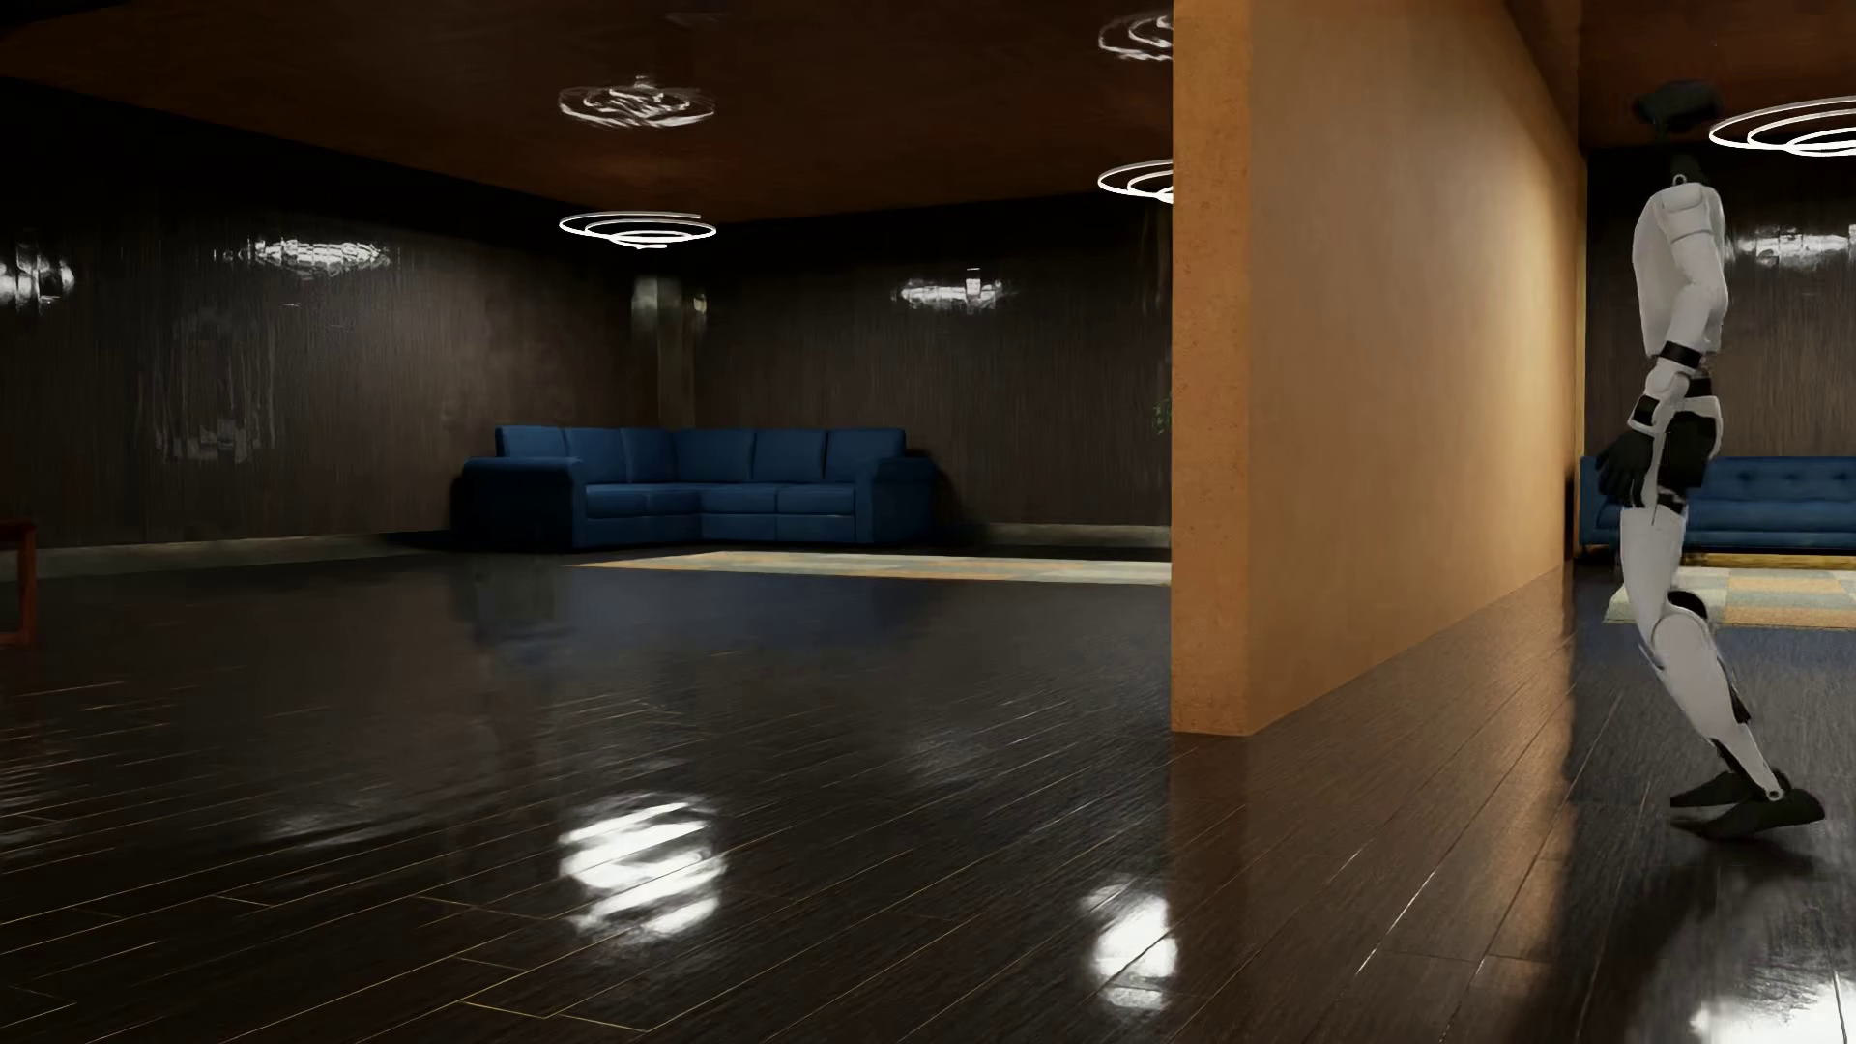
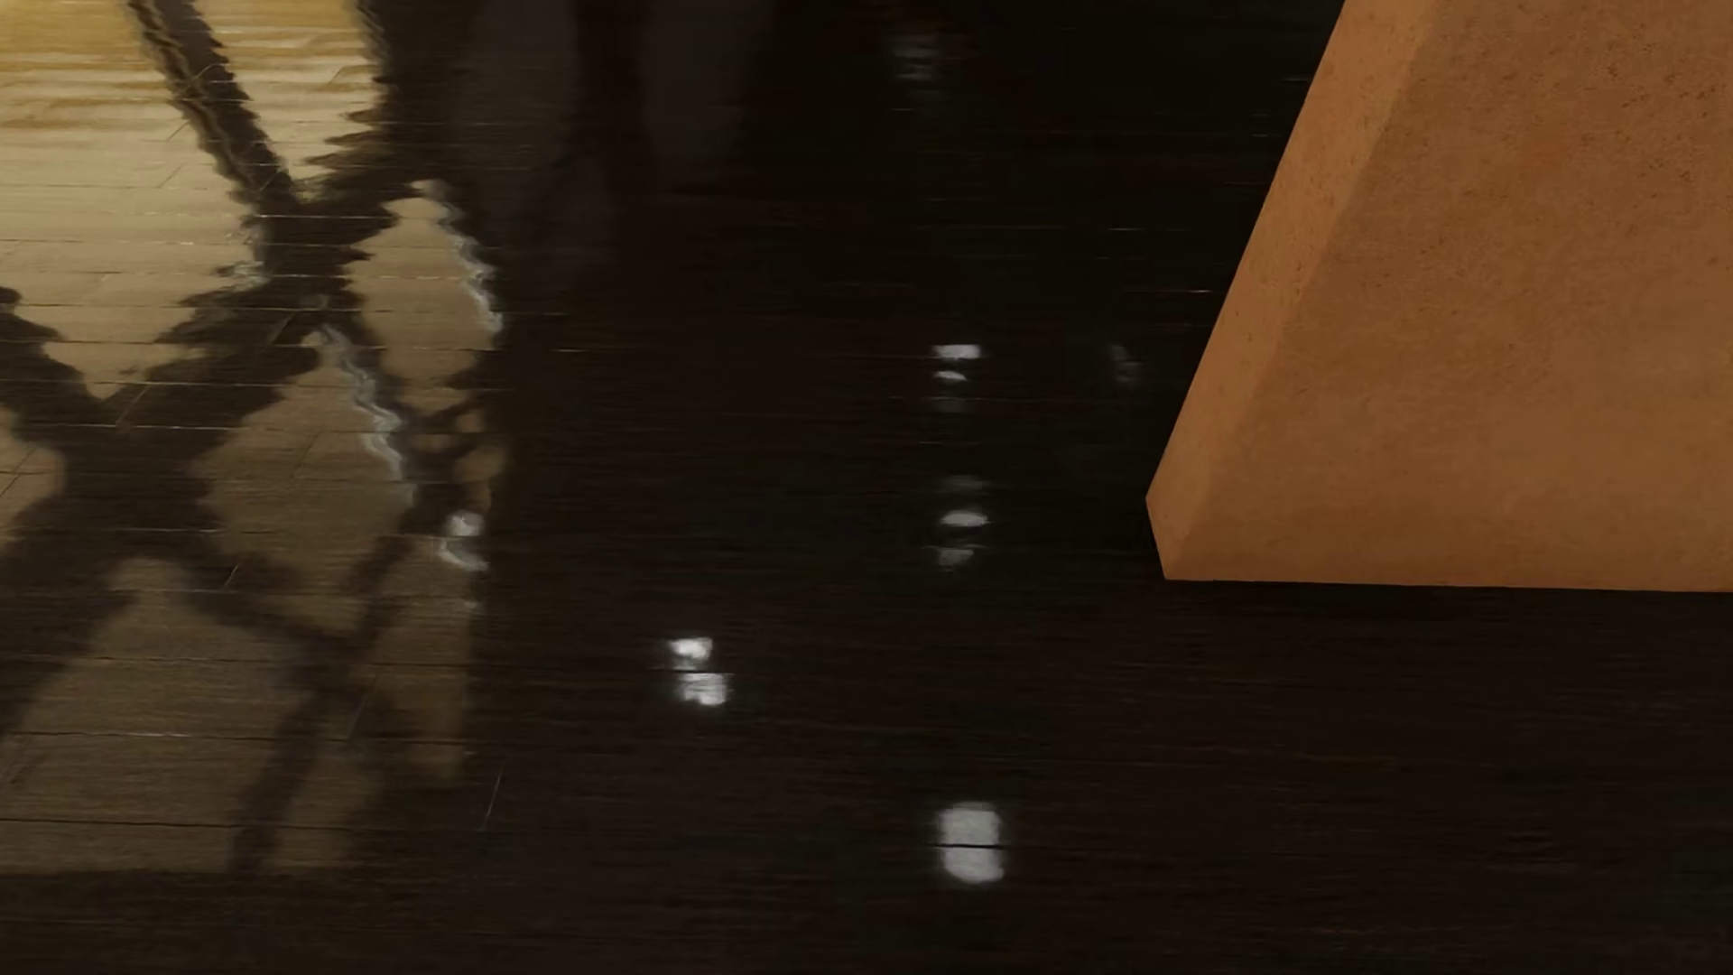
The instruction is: Walk to the sofa
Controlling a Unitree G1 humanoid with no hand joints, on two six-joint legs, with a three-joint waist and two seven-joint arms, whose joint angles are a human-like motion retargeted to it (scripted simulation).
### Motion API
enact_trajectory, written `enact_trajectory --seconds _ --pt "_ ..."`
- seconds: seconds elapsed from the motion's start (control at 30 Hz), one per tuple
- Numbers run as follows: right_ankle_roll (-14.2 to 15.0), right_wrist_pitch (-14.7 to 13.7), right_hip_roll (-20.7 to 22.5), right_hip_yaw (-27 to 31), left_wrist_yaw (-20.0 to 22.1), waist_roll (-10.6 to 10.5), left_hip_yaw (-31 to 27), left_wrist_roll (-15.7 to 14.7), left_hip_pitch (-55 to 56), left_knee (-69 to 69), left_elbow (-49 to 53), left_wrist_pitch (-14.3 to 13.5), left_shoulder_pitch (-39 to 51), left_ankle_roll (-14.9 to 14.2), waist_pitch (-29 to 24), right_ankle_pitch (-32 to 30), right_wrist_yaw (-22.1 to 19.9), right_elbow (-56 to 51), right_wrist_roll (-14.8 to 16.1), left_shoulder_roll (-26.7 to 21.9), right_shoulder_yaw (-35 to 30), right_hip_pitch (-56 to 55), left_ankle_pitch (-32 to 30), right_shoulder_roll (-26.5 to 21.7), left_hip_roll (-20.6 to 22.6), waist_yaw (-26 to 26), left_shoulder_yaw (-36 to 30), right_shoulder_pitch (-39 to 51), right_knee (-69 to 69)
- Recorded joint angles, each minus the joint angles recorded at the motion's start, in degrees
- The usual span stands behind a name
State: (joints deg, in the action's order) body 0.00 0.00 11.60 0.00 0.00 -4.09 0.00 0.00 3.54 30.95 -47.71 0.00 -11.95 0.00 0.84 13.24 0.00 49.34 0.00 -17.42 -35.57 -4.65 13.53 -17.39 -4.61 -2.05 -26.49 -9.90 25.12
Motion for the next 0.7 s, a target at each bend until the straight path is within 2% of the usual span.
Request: enact_trajectory --seconds 0.03,0.1,0.13,0.17,0.27,0.37,0.43,0.47,0.5,0.53,0.57,0.63,0.67,0.7 --pt "0.00 0.00 0.05 0.00 0.00 0.29 0.00 0.00 1.95 2.30 -0.36 0.00 -0.93 0.00 -0.46 0.59 0.00 0.16 0.00 0.06 0.41 0.65 2.00 0.16 0.61 -0.10 1.26 -0.26 -0.07" --pt "0.00 0.00 1.06 0.00 0.00 -0.62 0.00 0.00 7.82 14.19 -1.24 0.00 -1.96 0.00 -3.02 2.62 0.00 0.12 0.00 -0.34 -2.36 4.17 1.84 -1.22 -0.89 -1.25 0.24 0.43 -0.08" --pt "0.00 0.00 0.80 0.00 0.00 -0.65 0.00 0.00 11.10 19.40 -1.26 0.00 -2.40 0.00 -4.09 3.68 0.00 -3.92 0.00 -0.21 -1.75 5.55 2.37 -2.90 -0.42 -2.05 -0.37 -0.15 -0.19" --pt "0.00 0.00 -0.25 0.00 0.00 0.02 0.00 0.00 14.10 22.90 -1.54 0.00 -3.40 0.00 -3.94 4.99 0.00 -3.72 0.00 -0.29 -2.80 6.64 2.57 -3.38 -0.43 -4.47 -0.67 0.55 -0.52" --pt "0.00 0.00 -2.14 0.00 0.00 2.15 0.00 0.00 22.20 17.99 -3.06 0.00 -5.27 0.00 -4.77 8.76 0.00 -2.05 0.00 -1.52 -0.77 9.90 -1.01 -2.40 -0.57 -9.45 -1.22 3.76 -1.64" --pt "0.00 0.00 -2.40 0.00 0.00 2.06 0.00 0.00 27.39 10.77 -7.11 0.00 -6.39 0.00 -6.12 15.27 0.00 -2.13 0.00 -1.58 -0.20 17.59 -6.37 -2.36 -1.40 -10.62 -0.92 6.00 -2.54" --pt "0.00 0.00 -2.69 0.00 0.00 2.17 0.00 0.00 29.31 7.84 -9.18 0.00 -6.66 0.00 -6.61 16.72 0.00 -0.67 0.00 -1.60 -0.59 21.87 -6.69 -2.35 -1.42 -12.12 -0.34 7.30 -2.86" --pt "0.00 0.00 -2.64 0.00 0.00 2.24 0.00 0.00 30.01 9.53 -9.64 0.00 -6.52 0.00 -6.33 15.64 0.00 0.43 0.00 -1.76 -1.51 23.57 -5.99 -2.29 -2.78 -13.97 -0.63 7.54 -3.68" --pt "0.00 0.00 -4.05 0.00 0.00 2.81 0.00 0.00 30.91 11.48 -10.13 0.00 -6.55 0.00 -5.79 14.17 0.00 -1.27 0.00 -1.79 -4.01 24.57 -5.89 -3.28 -1.32 -14.89 -1.15 6.59 -3.00" --pt "0.00 0.00 -5.61 0.00 0.00 3.53 0.00 0.00 32.53 15.78 -10.63 0.00 -6.69 0.00 -5.00 10.87 0.00 1.32 0.00 -1.61 -0.98 23.79 -4.08 -1.81 -0.70 -16.39 -0.85 5.59 -1.09" --pt "0.00 0.00 -6.69 0.00 0.00 4.56 0.00 0.00 30.86 18.67 -9.72 0.00 -7.25 0.00 -5.04 5.51 0.00 2.13 0.00 -2.42 -4.60 24.31 -2.12 -1.86 0.00 -16.82 -1.30 4.86 2.00" --pt "0.00 0.00 -7.59 0.00 0.00 3.75 0.00 0.00 27.00 20.95 -11.35 0.00 -6.21 0.00 -3.59 -13.64 0.00 2.56 0.00 -1.55 -5.25 17.25 2.38 -2.20 0.68 -15.39 -2.26 1.55 18.00" --pt "0.00 0.00 -9.30 0.00 0.00 4.22 0.00 0.00 22.35 20.19 -10.06 0.00 -5.58 0.00 -5.64 -19.24 0.00 2.82 0.00 -1.57 -5.60 12.00 4.38 -1.72 2.84 -14.39 -1.04 0.94 30.43" --pt "0.00 0.00 -9.64 0.00 0.00 4.25 0.00 0.00 18.77 18.72 -8.68 0.00 -4.87 0.00 -6.60 -19.01 0.00 1.65 0.00 -0.86 -4.34 5.54 5.83 -2.08 4.85 -10.24 -0.90 -0.49 42.44"
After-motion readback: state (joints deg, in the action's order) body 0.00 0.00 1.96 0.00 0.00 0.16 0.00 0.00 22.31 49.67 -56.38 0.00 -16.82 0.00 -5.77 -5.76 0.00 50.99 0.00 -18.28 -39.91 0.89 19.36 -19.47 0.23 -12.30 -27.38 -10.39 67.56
